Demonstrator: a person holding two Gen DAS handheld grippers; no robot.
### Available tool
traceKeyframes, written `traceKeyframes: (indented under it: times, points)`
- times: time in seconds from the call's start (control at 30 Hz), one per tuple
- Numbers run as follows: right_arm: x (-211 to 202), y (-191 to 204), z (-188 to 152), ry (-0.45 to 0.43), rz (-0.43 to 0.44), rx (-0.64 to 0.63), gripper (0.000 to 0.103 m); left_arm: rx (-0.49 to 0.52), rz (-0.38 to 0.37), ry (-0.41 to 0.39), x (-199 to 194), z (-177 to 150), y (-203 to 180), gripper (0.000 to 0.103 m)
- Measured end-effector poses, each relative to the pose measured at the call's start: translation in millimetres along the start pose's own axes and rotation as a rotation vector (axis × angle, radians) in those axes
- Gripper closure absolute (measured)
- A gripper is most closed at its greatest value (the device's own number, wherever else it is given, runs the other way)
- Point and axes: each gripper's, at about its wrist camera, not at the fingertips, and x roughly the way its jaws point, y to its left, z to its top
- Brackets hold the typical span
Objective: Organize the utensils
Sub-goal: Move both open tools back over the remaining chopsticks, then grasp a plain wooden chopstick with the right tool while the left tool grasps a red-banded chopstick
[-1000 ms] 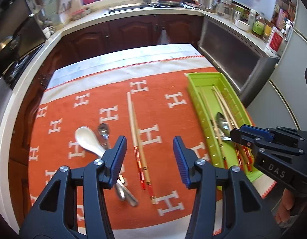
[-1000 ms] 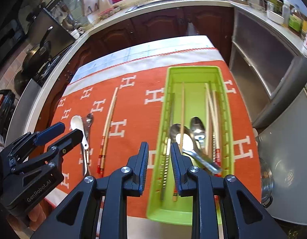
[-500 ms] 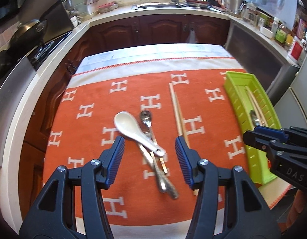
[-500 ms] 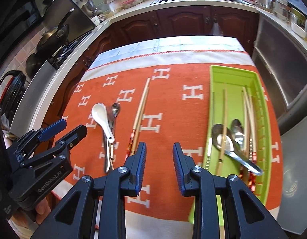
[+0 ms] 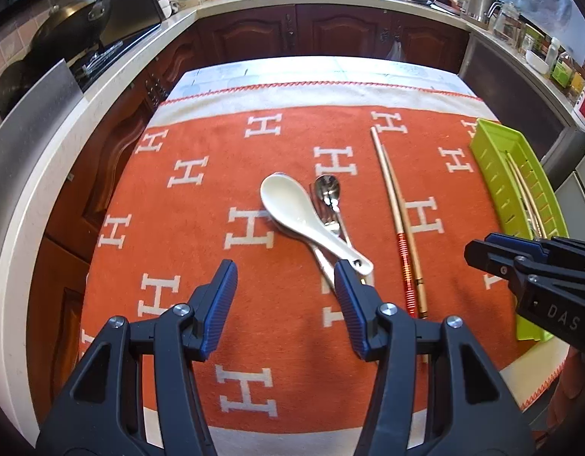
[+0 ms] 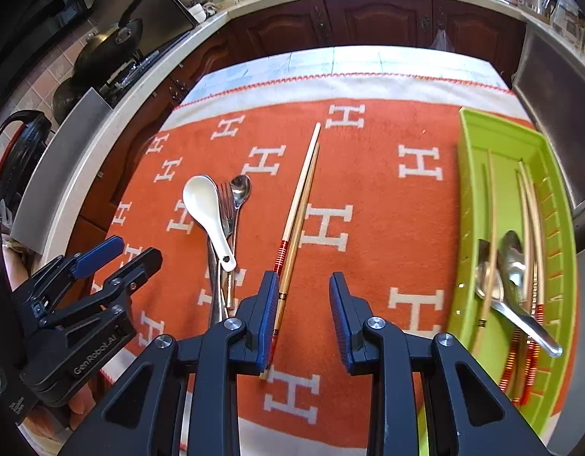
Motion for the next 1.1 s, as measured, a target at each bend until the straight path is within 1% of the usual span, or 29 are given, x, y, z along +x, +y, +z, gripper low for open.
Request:
traceKeyframes:
  times: [0.2,0.4,0.5,0.6,0.67,0.77,0.9,1.1]
  points:
    - [27,-3,6,0.023,0.027,0.016,0.075,-0.031,0.008,0.028,17,-5,12,0.053]
    - [45,-1,16,0.017,0.055,0.024,0.075,-0.066,0.014,0.054,28,-9,21,0.053]
    - [53,0,22,0.020,0.047,0.021,0.075,-0.077,0.012,0.056,29,-10,23,0.053]
    - [69,1,26,0.045,0.048,0.022,0.075,-0.076,0.015,0.052,28,-10,22,0.053]
    - [78,4,27,0.056,0.039,0.013,0.076,-0.075,0.015,0.051,27,-10,22,0.053]
    - [89,7,26,0.075,0.020,0.001,0.079,-0.073,0.015,0.049,27,-11,21,0.053]
    - [92,14,24,0.057,-0.030,-0.048,0.083,-0.072,0.014,0.054,27,-12,21,0.053]
    - [91,26,19,0.032,-0.104,-0.108,0.083,-0.061,0.009,0.057,28,-13,17,0.053]
